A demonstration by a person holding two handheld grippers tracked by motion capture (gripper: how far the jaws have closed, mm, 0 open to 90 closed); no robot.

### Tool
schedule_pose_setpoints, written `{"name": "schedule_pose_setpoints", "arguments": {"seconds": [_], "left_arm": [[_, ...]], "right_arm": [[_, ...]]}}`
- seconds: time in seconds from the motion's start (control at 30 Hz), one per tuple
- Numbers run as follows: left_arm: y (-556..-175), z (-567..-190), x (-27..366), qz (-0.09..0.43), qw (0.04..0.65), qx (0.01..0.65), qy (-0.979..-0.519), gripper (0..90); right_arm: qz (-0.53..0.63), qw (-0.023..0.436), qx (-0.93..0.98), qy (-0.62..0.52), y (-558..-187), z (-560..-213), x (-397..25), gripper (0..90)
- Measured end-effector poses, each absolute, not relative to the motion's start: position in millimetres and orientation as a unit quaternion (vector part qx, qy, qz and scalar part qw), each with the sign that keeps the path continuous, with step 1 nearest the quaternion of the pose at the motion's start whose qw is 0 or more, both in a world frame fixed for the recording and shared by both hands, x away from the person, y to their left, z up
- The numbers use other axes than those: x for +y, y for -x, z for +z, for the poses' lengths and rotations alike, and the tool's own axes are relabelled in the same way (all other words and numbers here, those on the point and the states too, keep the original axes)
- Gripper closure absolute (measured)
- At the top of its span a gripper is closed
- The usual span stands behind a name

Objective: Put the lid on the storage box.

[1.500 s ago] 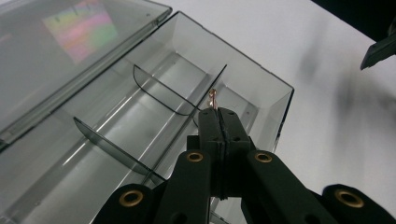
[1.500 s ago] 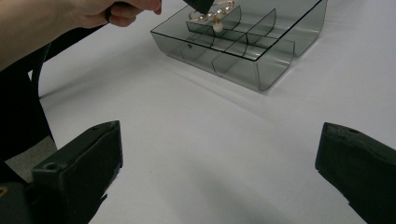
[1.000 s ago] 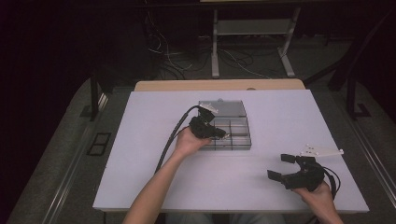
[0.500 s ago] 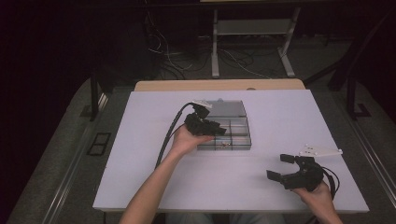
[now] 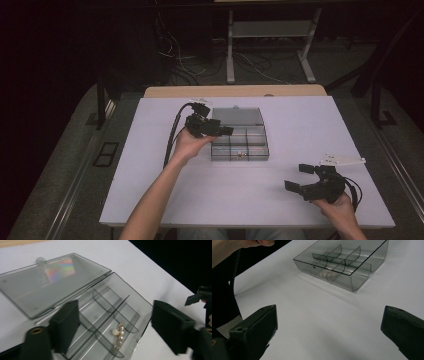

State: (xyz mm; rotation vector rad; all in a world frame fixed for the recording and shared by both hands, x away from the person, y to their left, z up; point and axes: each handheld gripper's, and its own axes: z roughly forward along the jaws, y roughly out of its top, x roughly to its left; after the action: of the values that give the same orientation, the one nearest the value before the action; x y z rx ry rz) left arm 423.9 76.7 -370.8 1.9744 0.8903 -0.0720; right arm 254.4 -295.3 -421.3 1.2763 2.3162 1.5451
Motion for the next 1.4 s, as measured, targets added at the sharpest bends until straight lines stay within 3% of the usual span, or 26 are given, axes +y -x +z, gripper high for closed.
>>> {"name": "schedule_pose_setpoints", "arguments": {"seconds": [0.4,1.4], "left_arm": [[-436.3,-357.8,92.2,-0.022,0.453,0.384,-0.804,0.0],[-473.4,-363.2,102.3,-0.021,0.468,0.405,-0.785,0.0]], "right_arm": [[0.494,0.049,0.768,-0.404,-275.6,-406.3,-287.9,0.6],[0.460,0.069,0.787,-0.406,-368.1,-361.1,-274.1,0.6]]}}
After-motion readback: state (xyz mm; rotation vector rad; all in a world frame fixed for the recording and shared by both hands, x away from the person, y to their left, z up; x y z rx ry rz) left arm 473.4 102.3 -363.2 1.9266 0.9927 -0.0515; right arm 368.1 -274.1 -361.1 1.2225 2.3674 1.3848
